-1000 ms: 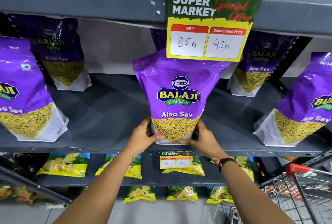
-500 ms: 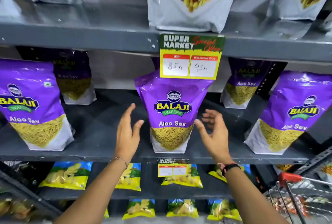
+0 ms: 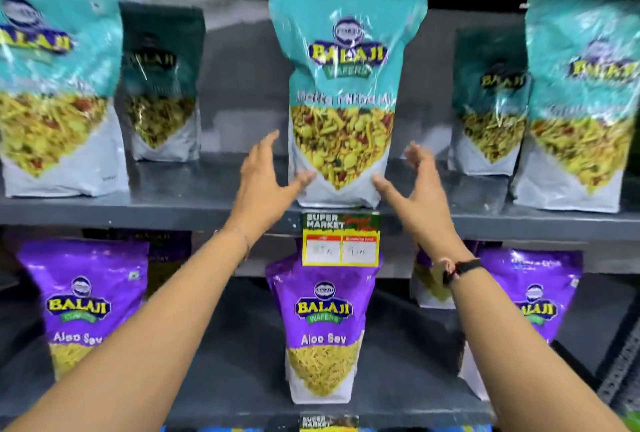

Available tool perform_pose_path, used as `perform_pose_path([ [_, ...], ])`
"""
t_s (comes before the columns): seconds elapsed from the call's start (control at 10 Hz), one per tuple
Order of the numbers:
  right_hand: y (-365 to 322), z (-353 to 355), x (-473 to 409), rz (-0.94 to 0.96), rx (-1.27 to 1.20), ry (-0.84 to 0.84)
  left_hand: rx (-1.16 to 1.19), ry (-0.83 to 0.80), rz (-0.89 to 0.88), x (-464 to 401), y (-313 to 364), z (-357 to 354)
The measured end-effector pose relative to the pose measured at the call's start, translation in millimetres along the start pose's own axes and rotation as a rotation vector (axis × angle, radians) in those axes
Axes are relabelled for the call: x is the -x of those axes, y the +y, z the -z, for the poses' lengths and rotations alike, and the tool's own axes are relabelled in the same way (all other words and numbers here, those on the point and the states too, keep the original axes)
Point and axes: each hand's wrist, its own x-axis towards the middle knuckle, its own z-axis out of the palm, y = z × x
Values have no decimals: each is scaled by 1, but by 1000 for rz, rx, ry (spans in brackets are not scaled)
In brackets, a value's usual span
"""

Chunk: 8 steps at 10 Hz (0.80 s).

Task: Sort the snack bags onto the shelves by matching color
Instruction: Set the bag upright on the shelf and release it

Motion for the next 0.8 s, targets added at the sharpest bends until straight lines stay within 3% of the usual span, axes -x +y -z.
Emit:
perform_pose_path([
  [0.1, 5, -1, -21, -109, 16, -305, 124, -230, 227, -18, 1, 0],
  [0.2, 8, -4, -27, -151, -78, -410, 302, -367, 285, -24, -5, 0],
  [0.8, 6, -9, -25, -201, -135, -421, 486, -410, 334, -28, -23, 3],
])
